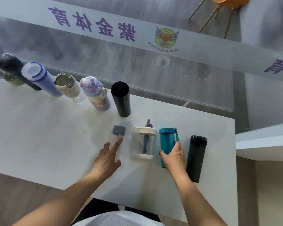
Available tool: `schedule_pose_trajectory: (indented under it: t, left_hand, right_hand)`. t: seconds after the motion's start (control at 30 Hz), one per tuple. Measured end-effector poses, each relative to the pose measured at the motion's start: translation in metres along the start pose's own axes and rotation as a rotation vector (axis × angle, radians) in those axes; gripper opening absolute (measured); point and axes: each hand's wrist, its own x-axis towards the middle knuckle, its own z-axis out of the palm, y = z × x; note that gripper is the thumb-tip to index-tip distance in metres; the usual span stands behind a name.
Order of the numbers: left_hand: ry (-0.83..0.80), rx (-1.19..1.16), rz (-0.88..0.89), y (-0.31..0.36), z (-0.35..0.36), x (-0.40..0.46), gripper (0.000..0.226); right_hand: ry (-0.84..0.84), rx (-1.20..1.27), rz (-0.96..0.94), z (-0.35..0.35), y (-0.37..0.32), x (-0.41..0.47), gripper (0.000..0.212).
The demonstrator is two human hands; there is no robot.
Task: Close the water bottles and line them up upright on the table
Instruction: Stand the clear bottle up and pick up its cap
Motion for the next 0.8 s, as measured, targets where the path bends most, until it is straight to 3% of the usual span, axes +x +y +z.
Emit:
schedule_pose_trajectory:
  t: [0.13, 0.27, 0.33, 0.4, 0.5, 0.63, 0.8]
  left_hand:
    - [-0.011, -0.038, -0.001, 0.001, -0.001, 0.001, 0.092]
    - [0.017, -0.055, 0.016, -0.001, -0.005, -0.001, 0.091]
    - [0.051, -0.047, 0.036, -0.001, -0.009, -0.006, 0.090]
    - [0.082, -0.055, 0.055, -0.001, -0.013, -0.010, 0.092]
    - [0.119, -0.090, 0.100, 0.002, -0.020, -0.014, 0.093]
    - [0.138, -0.121, 0.187, 0.010, -0.025, -0.014, 0.096]
    - [0.152, -0.147, 0.270, 0.023, -0.029, -0.010, 0.101]
  right_hand:
    - [0.065, -0.004, 0.010, -0.002, 0.003, -0.013, 0.085]
    - [0.334, -0.019, -0.428, -0.019, -0.028, -0.005, 0.062]
    - [0.258, -0.087, -0.630, -0.018, -0.053, -0.001, 0.055]
    - [0.140, -0.185, -0.707, -0.013, -0.074, 0.001, 0.055]
    - [-0.004, -0.268, -0.680, -0.006, -0.084, 0.002, 0.048]
    - [-0.053, -0.214, -0.641, -0.003, -0.076, -0.009, 0.041]
    - [-0.064, 0.042, -0.545, -0.009, -0.071, -0.020, 0.056]
